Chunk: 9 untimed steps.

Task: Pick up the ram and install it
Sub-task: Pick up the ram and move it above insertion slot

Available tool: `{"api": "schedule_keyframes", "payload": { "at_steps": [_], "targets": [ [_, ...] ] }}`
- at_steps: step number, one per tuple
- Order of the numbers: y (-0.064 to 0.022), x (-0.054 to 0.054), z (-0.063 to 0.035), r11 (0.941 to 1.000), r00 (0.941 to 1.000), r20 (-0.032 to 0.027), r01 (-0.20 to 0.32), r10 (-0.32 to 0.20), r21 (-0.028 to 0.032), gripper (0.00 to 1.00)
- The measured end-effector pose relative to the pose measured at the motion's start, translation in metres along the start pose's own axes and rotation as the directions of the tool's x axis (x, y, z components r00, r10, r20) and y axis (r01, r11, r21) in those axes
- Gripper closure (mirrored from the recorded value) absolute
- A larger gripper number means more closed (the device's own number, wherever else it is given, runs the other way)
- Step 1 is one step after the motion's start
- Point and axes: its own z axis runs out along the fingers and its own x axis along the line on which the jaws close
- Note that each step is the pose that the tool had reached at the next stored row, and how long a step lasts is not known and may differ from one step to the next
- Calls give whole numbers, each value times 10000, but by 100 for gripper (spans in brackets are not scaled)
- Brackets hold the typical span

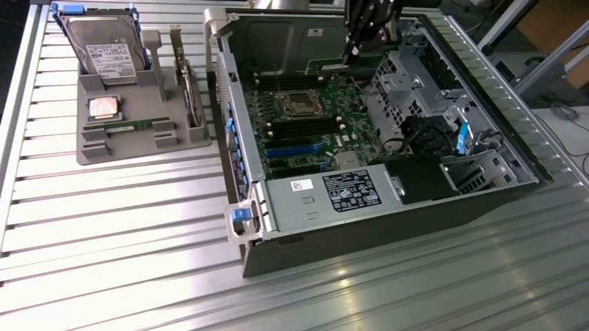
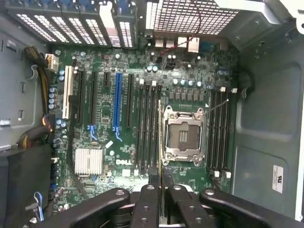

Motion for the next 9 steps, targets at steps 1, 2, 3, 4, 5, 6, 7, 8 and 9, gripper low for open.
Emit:
{"api": "schedule_keyframes", "payload": {
  "at_steps": [1,2,3,4,5,6,7,8,9],
  "targets": [
    [-37,8,3,10000,10000,-33,-1,1,-2,87],
    [-92,18,7,10000,10000,-82,-5,5,-5,87],
    [-160,25,10,10000,9999,-117,-7,7,-7,87],
    [-210,29,10,10000,9999,-138,-9,9,-8,87],
    [-248,31,11,10000,9999,-159,-10,10,-9,87],
    [-270,33,11,10000,9998,-181,-11,11,-11,87],
    [-281,33,10,10000,9998,-181,-11,11,-10,87],
    [-282,33,10,10000,9998,-182,-13,13,-10,87],
    [-283,33,10,10000,9998,-182,-13,13,-10,87]
  ]
}}
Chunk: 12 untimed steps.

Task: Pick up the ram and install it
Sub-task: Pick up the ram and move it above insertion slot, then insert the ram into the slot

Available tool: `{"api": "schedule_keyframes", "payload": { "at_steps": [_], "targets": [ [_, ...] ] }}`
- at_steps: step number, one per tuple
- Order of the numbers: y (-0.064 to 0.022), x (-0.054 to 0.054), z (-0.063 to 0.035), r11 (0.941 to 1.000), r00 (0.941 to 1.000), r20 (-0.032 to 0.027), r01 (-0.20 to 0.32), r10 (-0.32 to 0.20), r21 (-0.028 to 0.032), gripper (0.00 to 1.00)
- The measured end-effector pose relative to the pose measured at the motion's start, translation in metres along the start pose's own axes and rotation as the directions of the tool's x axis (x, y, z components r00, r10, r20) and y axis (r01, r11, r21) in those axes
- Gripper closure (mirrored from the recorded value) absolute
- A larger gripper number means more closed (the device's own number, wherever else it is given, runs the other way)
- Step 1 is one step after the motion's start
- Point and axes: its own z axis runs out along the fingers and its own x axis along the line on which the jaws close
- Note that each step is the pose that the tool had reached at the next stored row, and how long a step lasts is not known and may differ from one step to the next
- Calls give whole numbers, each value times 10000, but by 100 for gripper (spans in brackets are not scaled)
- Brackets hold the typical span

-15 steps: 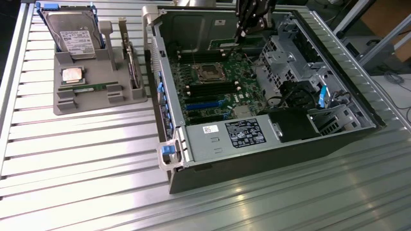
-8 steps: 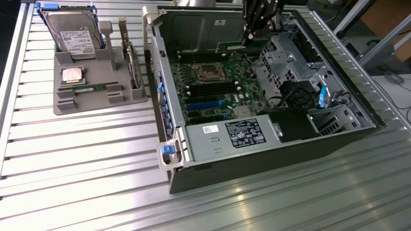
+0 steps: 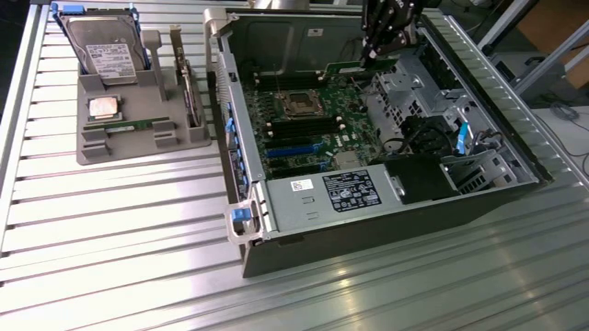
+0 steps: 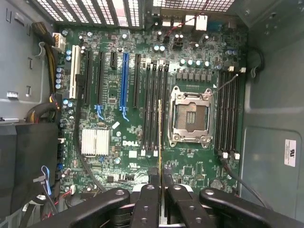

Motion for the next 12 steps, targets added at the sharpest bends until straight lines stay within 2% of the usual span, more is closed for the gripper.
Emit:
{"api": "schedule_keyframes", "payload": {
  "at_steps": [5,9,12],
  "targets": [
    [8,0,8,10000,10000,0,2,-2,0,87],
    [154,-4,191,10000,10000,-28,-24,24,-1,87],
    [225,-6,280,10000,9999,-95,-68,68,-4,87]
  ]
}}
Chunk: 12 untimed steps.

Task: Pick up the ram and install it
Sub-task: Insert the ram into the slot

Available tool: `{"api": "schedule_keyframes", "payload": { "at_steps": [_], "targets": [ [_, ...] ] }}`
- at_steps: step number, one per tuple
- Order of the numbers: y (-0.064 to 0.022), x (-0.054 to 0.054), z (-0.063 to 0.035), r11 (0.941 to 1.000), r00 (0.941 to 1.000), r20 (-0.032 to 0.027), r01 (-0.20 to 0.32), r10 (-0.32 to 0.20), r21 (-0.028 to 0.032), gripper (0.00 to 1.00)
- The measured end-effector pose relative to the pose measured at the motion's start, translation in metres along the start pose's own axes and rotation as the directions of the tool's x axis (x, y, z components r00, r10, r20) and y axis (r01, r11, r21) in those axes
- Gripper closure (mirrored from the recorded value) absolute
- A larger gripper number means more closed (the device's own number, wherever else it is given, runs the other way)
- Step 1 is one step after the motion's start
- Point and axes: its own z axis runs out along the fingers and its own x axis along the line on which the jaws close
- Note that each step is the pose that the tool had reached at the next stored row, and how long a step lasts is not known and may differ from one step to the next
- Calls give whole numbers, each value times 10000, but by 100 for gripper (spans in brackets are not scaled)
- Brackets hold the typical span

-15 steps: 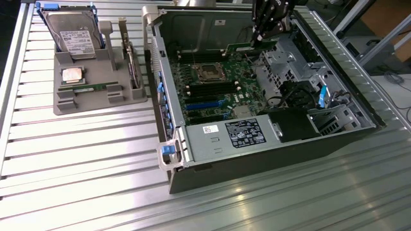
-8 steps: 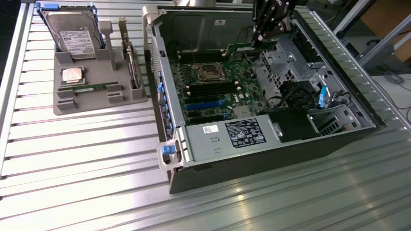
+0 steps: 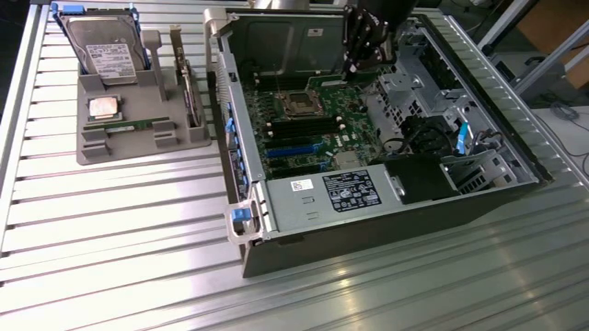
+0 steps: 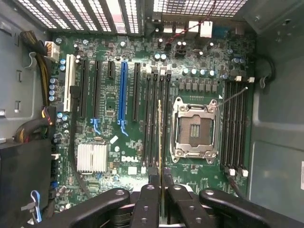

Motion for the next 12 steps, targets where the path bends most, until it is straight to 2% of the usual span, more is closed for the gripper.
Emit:
{"api": "schedule_keyframes", "payload": {
  "at_steps": [2,3,6,12],
  "targets": [
    [29,-1,32,10000,10000,-36,-18,18,-2,87],
    [53,-2,77,10000,9999,-96,-97,97,-4,87],
    [55,-1,146,9989,9987,-203,-467,467,-2,87],
    [72,5,203,9973,9969,-271,-733,733,3,87]
  ]
}}
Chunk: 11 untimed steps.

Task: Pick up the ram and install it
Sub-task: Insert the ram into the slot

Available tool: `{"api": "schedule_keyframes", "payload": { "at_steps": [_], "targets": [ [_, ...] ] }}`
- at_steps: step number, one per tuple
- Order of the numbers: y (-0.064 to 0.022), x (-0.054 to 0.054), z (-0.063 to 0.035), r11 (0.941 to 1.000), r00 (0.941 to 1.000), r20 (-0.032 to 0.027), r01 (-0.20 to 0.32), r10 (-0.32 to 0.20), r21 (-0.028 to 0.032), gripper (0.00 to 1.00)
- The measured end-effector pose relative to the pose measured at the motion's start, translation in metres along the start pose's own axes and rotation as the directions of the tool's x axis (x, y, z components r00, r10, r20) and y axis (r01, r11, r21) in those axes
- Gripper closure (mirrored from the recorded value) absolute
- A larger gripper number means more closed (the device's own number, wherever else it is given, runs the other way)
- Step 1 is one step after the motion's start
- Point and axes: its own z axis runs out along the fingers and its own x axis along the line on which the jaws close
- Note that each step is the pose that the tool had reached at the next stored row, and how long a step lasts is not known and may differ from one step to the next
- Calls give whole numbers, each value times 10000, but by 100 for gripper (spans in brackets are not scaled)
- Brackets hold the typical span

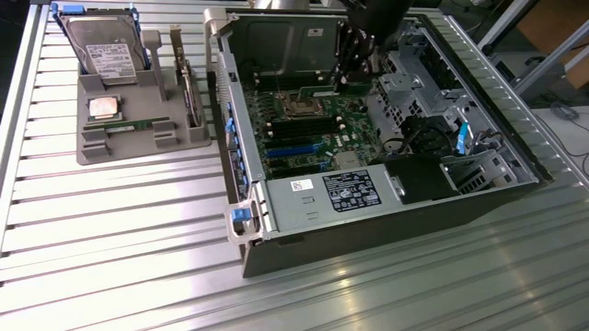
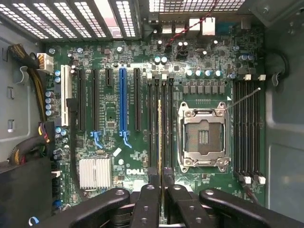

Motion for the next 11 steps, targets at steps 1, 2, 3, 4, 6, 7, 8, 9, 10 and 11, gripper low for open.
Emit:
{"api": "schedule_keyframes", "payload": {
  "at_steps": [1,2,3,4,6,7,8,9,10,11],
  "targets": [
    [9,1,15,10000,10000,-37,-30,30,0,87],
    [20,2,30,10000,10000,-78,-48,48,1,87],
    [36,7,44,10000,9999,-108,-52,52,1,87],
    [53,10,60,10000,9999,-133,-59,59,2,87],
    [96,20,95,10000,9998,-170,-63,64,3,87],
    [111,23,107,10000,9998,-176,-64,64,3,87],
    [136,33,133,10000,9998,-182,-65,65,2,87],
    [157,46,162,10000,9998,-186,-64,64,4,87],
    [167,53,187,10000,9998,-190,-65,65,4,87],
    [174,59,216,10000,9998,-195,-65,65,3,87]
  ]
}}
